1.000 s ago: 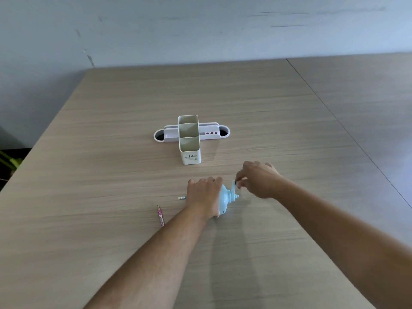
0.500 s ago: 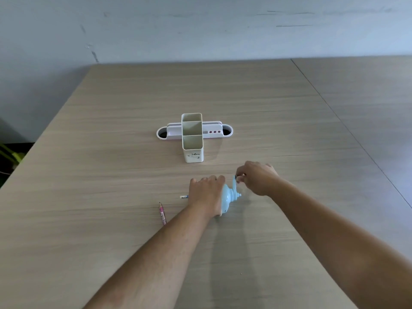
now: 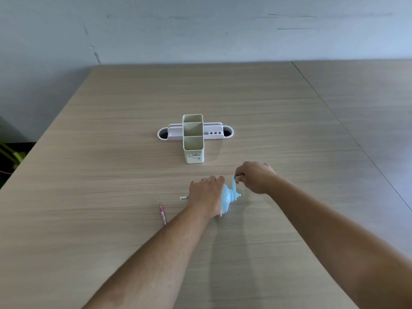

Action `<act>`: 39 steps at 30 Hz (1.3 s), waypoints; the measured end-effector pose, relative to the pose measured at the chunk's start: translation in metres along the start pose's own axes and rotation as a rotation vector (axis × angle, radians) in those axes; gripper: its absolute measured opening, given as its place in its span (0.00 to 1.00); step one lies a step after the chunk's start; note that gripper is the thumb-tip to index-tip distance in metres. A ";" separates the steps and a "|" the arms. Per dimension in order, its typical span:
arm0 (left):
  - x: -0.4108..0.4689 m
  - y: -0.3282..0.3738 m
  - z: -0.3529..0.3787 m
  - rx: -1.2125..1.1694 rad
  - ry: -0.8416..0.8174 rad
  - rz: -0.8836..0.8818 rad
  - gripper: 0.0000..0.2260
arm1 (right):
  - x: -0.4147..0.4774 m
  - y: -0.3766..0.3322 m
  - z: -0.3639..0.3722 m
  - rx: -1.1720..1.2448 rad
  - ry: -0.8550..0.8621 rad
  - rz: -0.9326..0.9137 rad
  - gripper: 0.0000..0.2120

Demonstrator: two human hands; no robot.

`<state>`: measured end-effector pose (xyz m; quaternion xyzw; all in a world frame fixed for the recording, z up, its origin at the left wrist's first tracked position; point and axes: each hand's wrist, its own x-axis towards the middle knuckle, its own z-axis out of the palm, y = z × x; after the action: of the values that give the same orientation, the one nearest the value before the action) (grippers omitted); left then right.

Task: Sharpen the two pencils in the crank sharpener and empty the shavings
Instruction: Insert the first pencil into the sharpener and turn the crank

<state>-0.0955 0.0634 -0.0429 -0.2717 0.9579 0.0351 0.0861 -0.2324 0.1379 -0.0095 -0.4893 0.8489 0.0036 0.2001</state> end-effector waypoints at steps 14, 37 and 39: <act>-0.001 0.001 -0.002 -0.078 -0.055 -0.012 0.38 | -0.047 0.016 0.045 0.177 -0.221 0.021 0.12; -0.026 -0.058 -0.006 0.047 0.067 0.006 0.06 | -0.017 -0.060 0.034 -0.086 0.175 -0.235 0.34; -0.025 -0.060 -0.003 0.055 0.074 0.039 0.06 | -0.017 -0.059 0.035 -0.090 0.191 -0.233 0.33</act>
<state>-0.0430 0.0249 -0.0363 -0.2516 0.9661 0.0001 0.0575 -0.1642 0.1286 -0.0244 -0.5911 0.8005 -0.0282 0.0952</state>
